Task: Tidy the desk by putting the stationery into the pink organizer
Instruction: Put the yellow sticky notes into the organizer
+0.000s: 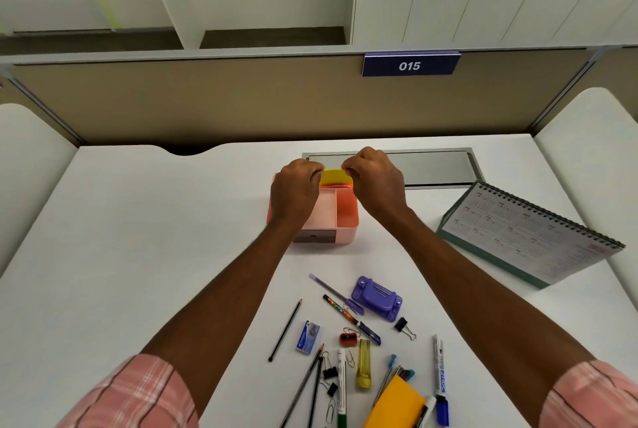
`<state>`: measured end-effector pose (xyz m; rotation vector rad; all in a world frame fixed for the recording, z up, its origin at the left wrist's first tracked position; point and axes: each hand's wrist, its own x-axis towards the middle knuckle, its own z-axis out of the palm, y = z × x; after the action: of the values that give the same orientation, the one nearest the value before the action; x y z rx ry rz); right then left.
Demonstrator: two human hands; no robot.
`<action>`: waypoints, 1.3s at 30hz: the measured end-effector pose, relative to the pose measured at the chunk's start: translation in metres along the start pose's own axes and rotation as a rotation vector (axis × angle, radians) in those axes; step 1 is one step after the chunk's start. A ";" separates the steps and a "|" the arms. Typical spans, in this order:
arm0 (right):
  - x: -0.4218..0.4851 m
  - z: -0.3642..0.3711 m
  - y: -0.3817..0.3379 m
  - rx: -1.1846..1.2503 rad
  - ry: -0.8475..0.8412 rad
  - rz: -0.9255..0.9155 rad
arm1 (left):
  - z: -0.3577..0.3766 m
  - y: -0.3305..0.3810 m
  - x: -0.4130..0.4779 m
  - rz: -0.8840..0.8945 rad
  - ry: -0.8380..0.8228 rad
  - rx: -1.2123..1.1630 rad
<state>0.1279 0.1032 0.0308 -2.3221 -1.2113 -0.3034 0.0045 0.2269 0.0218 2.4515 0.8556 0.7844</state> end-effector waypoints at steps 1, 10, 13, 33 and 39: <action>-0.001 0.003 0.001 -0.004 -0.019 0.005 | 0.002 -0.001 -0.001 -0.016 -0.024 0.019; -0.006 0.032 0.013 -0.058 -0.166 -0.037 | 0.024 -0.009 -0.004 -0.152 -0.189 0.111; -0.007 0.036 0.015 -0.069 -0.195 -0.039 | 0.027 -0.009 -0.004 -0.154 -0.213 0.140; -0.078 0.001 0.018 0.140 -0.158 0.045 | 0.018 0.018 -0.071 -0.216 -0.123 -0.113; -0.160 -0.017 0.036 0.167 -0.331 0.178 | 0.012 0.032 -0.159 -0.193 -0.243 -0.255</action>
<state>0.0653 -0.0357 -0.0322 -2.3703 -1.1167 0.2448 -0.0774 0.0957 -0.0277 2.1474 0.8279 0.4813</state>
